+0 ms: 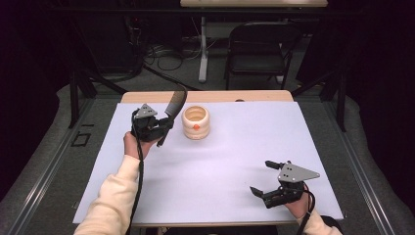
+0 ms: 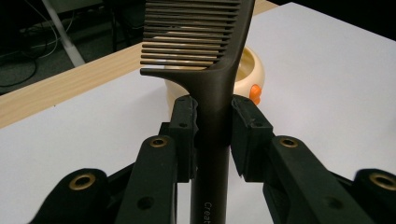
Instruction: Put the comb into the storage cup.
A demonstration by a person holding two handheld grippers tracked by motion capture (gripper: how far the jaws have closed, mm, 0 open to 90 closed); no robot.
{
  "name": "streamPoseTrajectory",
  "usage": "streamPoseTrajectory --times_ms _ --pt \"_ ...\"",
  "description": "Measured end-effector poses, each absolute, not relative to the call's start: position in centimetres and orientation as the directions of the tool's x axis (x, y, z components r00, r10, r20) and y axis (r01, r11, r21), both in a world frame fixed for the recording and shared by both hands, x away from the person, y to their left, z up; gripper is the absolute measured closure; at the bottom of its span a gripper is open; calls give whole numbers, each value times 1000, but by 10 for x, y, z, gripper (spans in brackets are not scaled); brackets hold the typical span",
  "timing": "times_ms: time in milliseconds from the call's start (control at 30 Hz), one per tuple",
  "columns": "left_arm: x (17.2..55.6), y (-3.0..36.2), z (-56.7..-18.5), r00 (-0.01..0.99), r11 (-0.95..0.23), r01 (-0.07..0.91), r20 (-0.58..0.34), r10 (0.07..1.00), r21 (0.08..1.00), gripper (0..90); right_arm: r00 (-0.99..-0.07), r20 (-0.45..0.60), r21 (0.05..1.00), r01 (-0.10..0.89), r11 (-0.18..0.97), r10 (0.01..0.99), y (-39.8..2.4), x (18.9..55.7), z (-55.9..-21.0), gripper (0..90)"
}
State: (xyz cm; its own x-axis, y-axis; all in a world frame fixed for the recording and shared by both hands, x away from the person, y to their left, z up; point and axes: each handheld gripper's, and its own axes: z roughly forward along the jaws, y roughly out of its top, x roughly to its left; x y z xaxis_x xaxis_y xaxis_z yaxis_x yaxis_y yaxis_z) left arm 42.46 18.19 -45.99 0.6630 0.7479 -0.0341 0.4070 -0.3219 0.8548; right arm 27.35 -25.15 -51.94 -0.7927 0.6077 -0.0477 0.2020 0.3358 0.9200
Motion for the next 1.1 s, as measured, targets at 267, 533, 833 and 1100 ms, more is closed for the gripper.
streamPoseTrajectory --times_ms 267,533,833,1100 --pt "429 178 -455 666 -328 396 -22 746 858 720 -793 -47 919 204 337 608 -252 273 -519 1" --pt "433 172 -450 667 -324 389 -21 745 862 720 -792 -47 919 204 337 609 -252 273 -519 1" --pt "436 167 -446 674 -324 377 -17 738 868 721 -792 -46 919 205 337 608 -252 273 -519 1" --pt "439 162 -442 680 -318 366 -18 733 875 720 -791 -47 919 205 337 610 -252 273 -519 1"
